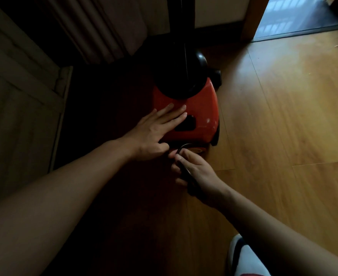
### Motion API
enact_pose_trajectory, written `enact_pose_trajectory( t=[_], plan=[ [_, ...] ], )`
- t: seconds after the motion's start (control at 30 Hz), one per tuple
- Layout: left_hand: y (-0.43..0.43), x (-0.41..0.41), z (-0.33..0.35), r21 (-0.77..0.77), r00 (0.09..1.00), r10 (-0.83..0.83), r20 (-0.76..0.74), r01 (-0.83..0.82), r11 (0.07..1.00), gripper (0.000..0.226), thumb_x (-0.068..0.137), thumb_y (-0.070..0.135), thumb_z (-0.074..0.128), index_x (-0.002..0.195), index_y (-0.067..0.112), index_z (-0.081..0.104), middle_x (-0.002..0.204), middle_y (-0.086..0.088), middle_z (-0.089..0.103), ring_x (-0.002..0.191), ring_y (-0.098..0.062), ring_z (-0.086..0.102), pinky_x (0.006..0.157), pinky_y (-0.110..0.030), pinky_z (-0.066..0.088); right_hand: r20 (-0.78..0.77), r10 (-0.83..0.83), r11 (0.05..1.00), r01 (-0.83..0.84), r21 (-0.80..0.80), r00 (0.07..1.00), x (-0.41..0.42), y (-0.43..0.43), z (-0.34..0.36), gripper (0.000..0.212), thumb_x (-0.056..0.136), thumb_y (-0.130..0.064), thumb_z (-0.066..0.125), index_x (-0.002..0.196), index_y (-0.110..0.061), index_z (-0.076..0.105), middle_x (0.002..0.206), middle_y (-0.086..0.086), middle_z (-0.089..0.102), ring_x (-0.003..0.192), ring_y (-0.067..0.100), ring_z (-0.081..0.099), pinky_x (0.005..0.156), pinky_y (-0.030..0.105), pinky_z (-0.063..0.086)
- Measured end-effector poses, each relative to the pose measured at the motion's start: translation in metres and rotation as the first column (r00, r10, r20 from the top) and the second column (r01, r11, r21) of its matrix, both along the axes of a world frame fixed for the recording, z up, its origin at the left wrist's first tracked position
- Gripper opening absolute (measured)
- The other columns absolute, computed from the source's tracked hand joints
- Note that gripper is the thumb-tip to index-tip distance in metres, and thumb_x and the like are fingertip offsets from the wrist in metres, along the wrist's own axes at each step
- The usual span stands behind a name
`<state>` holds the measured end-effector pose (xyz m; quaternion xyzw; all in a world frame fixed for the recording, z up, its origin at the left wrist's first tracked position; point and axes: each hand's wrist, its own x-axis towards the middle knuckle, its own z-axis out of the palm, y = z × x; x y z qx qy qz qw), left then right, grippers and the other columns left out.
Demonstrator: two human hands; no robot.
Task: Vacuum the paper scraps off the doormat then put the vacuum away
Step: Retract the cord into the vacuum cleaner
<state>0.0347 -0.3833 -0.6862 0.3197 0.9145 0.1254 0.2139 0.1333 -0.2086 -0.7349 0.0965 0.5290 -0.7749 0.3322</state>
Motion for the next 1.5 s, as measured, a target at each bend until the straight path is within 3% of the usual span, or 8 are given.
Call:
enact_pose_trajectory(
  t=[0.23,0.43,0.53,0.7,0.87,1.03,1.17,1.5],
  plan=[
    [0.002,0.0,0.0,0.014,1.0,0.01,0.007,-0.01,1.0,0.09,0.087,0.019,0.053,0.156,0.035,-0.001,0.162,0.021,-0.015,0.147,-0.002,-0.023,0.118,-0.033,-0.013,0.216,-0.031,0.983,0.069,-0.171,0.976,-0.018,-0.041,-0.01,0.028,0.109,-0.032,0.036,0.109,-0.012,0.056,0.071,0.003,0.051,0.041,0.006,0.048,0.039,0.015,0.037],
    [-0.001,0.0,-0.001,0.006,1.0,0.003,-0.011,-0.003,1.0,0.09,0.087,0.021,0.055,0.157,0.033,-0.001,0.162,0.021,-0.015,0.146,-0.002,-0.024,0.117,-0.032,-0.014,0.001,0.016,0.977,-0.016,0.212,1.0,-0.027,-0.059,-0.05,0.046,0.11,-0.034,0.038,0.081,-0.006,0.06,0.057,-0.001,0.056,0.046,0.011,0.05,0.045,0.022,0.038],
    [-0.003,0.001,-0.003,-0.006,0.999,-0.018,-0.038,0.018,1.0,0.094,0.086,0.025,0.058,0.157,0.034,-0.003,0.161,0.022,-0.017,0.146,-0.002,-0.025,0.117,-0.032,-0.013,-0.124,0.123,0.917,-0.065,0.393,0.985,-0.032,-0.054,-0.067,0.034,0.109,-0.024,0.043,0.095,-0.001,0.065,0.07,0.002,0.063,0.059,0.012,0.061,0.056,0.025,0.048],
    [-0.005,-0.002,-0.003,-0.012,0.999,-0.033,-0.031,0.032,0.999,0.095,0.086,0.023,0.06,0.156,0.034,-0.003,0.162,0.021,-0.016,0.146,-0.002,-0.024,0.117,-0.032,-0.013,-0.051,0.156,0.84,-0.106,0.531,0.986,-0.036,-0.02,-0.095,0.021,0.102,-0.017,0.056,0.122,-0.011,0.062,0.111,0.008,0.069,0.092,0.023,0.071,0.079,0.04,0.062],
    [-0.005,-0.002,-0.002,-0.005,1.0,-0.022,-0.015,0.022,1.0,0.095,0.087,0.022,0.06,0.157,0.034,-0.003,0.162,0.02,-0.015,0.146,-0.001,-0.024,0.116,-0.031,-0.013,0.113,0.071,0.78,-0.126,0.613,0.991,-0.041,0.04,-0.086,0.01,0.103,-0.017,0.053,0.102,-0.012,0.062,0.083,0.007,0.065,0.054,0.01,0.059,0.045,0.023,0.046],
    [-0.004,-0.003,-0.003,0.006,1.0,-0.021,-0.014,0.021,1.0,0.095,0.086,0.022,0.06,0.157,0.034,-0.003,0.163,0.019,-0.015,0.147,-0.002,-0.023,0.116,-0.032,-0.012,0.025,0.059,0.711,-0.059,0.7,0.998,-0.043,0.068,-0.054,0.025,0.1,-0.026,0.062,0.09,-0.007,0.074,0.072,0.002,0.067,0.051,0.005,0.055,0.045,0.02,0.041],
    [-0.004,-0.003,-0.005,-0.003,0.999,-0.025,-0.028,0.025,1.0,0.096,0.086,0.022,0.06,0.156,0.035,-0.004,0.162,0.019,-0.016,0.146,-0.002,-0.024,0.117,-0.032,-0.012,0.041,0.024,0.823,-0.043,0.566,0.999,-0.038,0.074,-0.039,0.022,0.099,-0.024,0.061,0.098,-0.007,0.074,0.093,0.005,0.071,0.08,0.013,0.061,0.069,0.025,0.047],
    [-0.003,-0.001,-0.005,-0.014,0.997,-0.031,-0.064,0.031,0.999,0.096,0.086,0.025,0.06,0.156,0.035,-0.005,0.162,0.019,-0.017,0.147,-0.003,-0.023,0.117,-0.033,-0.011,0.11,0.208,0.974,-0.216,0.072,0.972,-0.037,0.095,-0.027,0.018,0.086,-0.006,0.051,0.102,-0.008,0.061,0.082,0.002,0.058,0.072,0.011,0.05,0.07,0.027,0.037]
  ],
)
